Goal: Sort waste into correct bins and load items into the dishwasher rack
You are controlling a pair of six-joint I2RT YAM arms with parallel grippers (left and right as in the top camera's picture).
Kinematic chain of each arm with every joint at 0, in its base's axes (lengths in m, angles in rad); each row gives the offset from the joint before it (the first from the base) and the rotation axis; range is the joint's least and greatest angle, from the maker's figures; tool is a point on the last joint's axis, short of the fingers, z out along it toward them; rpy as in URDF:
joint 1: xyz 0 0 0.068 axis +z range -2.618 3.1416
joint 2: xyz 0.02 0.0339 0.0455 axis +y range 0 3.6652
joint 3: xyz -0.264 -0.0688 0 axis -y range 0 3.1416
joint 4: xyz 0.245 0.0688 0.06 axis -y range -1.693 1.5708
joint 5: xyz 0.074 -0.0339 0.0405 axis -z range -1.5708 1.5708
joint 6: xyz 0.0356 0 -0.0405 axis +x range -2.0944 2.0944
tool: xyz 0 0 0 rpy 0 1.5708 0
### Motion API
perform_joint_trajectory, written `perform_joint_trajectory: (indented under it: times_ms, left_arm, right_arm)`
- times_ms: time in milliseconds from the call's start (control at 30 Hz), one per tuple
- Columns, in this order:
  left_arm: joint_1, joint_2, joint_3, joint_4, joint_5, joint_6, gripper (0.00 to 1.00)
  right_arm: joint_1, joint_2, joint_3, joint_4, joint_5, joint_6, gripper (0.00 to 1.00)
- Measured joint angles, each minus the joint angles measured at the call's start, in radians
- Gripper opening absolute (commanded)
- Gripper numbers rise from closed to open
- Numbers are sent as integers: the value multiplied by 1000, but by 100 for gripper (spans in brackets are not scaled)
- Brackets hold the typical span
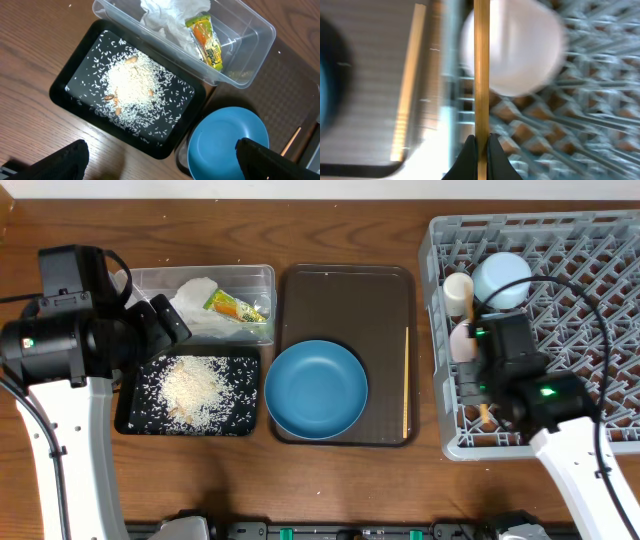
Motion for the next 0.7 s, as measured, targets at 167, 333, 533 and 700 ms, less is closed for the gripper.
perform_joint_trajectory:
  times_ms: [167, 333, 533, 700]
  left_arm:
    - [0, 0, 0, 0, 0, 0, 96]
    - [0, 0, 0, 0, 0, 0, 96]
    - [0, 0, 0, 0, 0, 0, 97]
    - [0, 0, 0, 0, 0, 0, 96]
  right_arm:
    - [-108, -3, 0, 2, 29, -132, 1]
    - [-192, 0, 0, 42, 37, -207, 1]
    - [-269, 54, 0, 64, 43, -259, 1]
    - [-296, 127, 0, 94, 48, -280, 1]
